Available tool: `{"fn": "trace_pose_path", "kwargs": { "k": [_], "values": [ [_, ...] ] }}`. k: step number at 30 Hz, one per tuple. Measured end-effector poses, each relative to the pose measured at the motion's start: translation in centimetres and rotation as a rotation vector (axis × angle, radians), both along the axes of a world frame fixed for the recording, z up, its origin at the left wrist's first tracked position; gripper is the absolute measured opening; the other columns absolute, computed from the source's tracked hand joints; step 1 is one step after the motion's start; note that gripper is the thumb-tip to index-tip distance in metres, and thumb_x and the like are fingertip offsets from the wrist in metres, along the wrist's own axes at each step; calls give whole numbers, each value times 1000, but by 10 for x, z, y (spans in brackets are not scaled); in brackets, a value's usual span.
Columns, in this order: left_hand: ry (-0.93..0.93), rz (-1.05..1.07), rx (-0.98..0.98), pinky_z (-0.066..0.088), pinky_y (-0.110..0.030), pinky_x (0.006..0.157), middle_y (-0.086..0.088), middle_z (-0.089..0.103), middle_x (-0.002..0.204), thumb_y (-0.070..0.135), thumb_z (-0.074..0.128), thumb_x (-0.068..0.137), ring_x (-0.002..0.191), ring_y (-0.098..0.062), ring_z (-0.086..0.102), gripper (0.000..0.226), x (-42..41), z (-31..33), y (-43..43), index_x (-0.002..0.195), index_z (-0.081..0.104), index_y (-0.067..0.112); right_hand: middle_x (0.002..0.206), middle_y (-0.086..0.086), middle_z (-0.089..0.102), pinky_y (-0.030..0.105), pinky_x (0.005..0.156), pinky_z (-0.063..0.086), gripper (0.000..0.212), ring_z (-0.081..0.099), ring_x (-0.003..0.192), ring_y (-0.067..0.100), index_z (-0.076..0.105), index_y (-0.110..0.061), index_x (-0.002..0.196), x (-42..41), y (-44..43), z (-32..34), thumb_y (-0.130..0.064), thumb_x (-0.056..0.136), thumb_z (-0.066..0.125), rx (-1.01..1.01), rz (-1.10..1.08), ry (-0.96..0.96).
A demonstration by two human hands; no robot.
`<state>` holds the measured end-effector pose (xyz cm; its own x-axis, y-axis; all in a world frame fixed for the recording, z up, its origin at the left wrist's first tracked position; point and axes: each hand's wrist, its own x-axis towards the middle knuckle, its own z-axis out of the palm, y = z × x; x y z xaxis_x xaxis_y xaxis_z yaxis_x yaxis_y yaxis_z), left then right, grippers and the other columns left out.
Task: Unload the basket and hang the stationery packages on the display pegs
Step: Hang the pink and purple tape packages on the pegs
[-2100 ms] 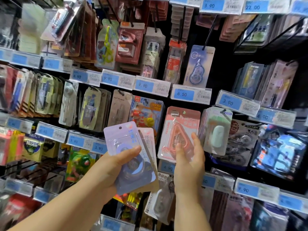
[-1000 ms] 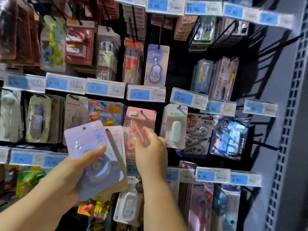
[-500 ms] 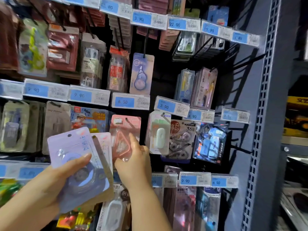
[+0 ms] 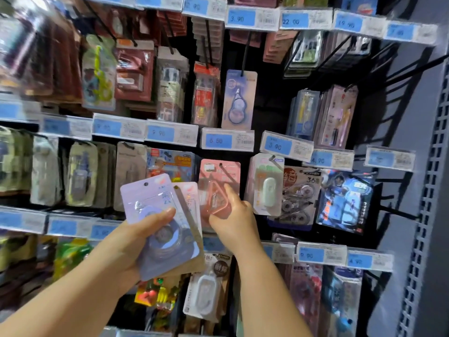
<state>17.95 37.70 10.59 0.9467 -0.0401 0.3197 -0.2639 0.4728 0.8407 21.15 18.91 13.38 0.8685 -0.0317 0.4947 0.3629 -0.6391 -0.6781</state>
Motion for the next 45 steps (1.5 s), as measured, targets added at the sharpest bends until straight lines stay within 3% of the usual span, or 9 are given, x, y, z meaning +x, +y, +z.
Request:
{"fn": "trace_pose_path", "kwargs": {
  "k": [6,9,15,18,21,26,32,41,45],
  "values": [
    [27,-36,-49,61,-34,57,-8,71,68,12,61,87,59,-23,71,3,-21,13,-9,89,64,11,133,5,41,31,89,46,73,52,112,24,24,-39,152,9,-4,-2,-28,91,63,3,-20,22],
    [30,-31,-10,60,-35,59,-10,75,82,15,63,84,68,-25,73,20,-24,15,-6,103,66,11,138,6,38,32,90,46,68,52,116,25,27,-39,151,10,-8,-4,-26,92,59,-35,-1,66],
    [95,-43,-96,62,-38,64,-10,73,78,10,63,89,67,-24,72,6,-24,15,-7,94,65,9,142,-5,39,24,84,34,42,45,104,10,48,-35,139,-7,0,-12,-32,98,54,48,-92,-71],
    [69,-58,-101,59,-45,80,-9,73,82,11,66,83,74,-24,72,16,-22,14,-9,98,66,10,118,-12,52,12,73,32,20,46,96,3,64,-30,115,-22,11,-23,-32,98,52,126,-77,-280],
    [34,-61,-84,58,-42,83,-12,75,99,16,68,75,86,-26,73,33,-22,12,-12,107,66,11,87,-16,58,14,69,41,21,55,83,5,63,-29,97,-32,21,-28,-46,95,50,305,161,-170],
    [-18,-91,-46,61,-36,79,-15,73,109,10,56,91,93,-27,73,26,-22,7,-18,116,64,13,118,-1,66,36,94,53,25,64,106,14,55,-24,118,-29,29,-35,-36,96,58,496,464,136],
    [-14,-52,-39,58,-39,86,-15,73,109,9,59,88,93,-26,72,30,-21,7,-20,118,63,12,105,2,74,24,74,56,18,71,96,14,59,-17,114,-27,29,-35,-12,99,52,606,575,90],
    [-70,-47,-57,61,-34,72,-14,73,110,13,63,81,97,-28,72,40,-16,14,-22,121,62,11,111,-2,73,42,92,53,26,68,105,19,61,-26,122,-25,29,-31,-22,103,43,796,642,196],
    [-76,-35,-95,59,-29,60,-12,75,99,11,62,76,83,-25,74,42,-15,13,-21,118,62,10,103,3,75,42,85,56,24,70,98,25,67,-22,112,-19,29,-31,-14,102,47,850,524,150]
  ]
}}
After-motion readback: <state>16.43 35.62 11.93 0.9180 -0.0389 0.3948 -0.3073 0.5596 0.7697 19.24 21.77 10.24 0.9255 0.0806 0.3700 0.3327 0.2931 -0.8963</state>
